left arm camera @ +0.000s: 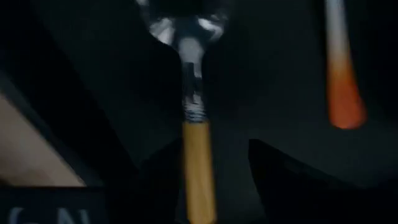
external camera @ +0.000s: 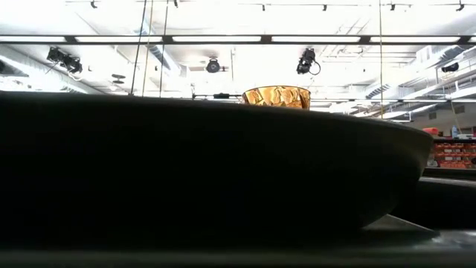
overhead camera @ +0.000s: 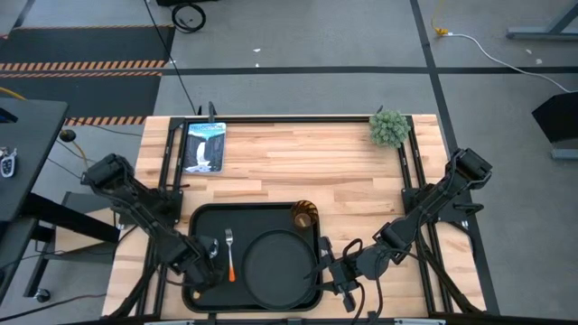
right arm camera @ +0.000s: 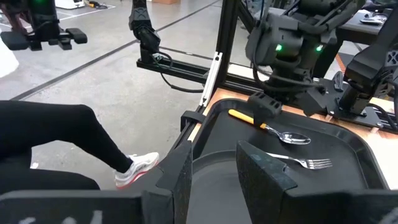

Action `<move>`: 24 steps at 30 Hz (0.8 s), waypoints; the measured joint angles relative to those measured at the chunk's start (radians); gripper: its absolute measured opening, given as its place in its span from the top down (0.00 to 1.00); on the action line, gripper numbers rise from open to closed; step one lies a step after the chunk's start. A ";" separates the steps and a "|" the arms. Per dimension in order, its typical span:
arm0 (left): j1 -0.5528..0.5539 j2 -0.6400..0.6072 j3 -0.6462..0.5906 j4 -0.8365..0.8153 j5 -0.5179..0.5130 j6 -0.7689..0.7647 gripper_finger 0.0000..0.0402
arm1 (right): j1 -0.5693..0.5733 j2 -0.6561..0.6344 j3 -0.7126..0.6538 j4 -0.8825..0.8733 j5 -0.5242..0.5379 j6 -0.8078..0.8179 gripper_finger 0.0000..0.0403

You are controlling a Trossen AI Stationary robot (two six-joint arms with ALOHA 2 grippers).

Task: Pick and place plate/cup/fork/spoon on tray
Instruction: Put the yellow spoon to the left of the orange fork on the black serving tray

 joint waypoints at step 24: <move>0.040 0.136 0.064 -0.057 0.040 -0.103 0.87 | 0.002 0.000 0.000 0.000 0.000 0.000 0.68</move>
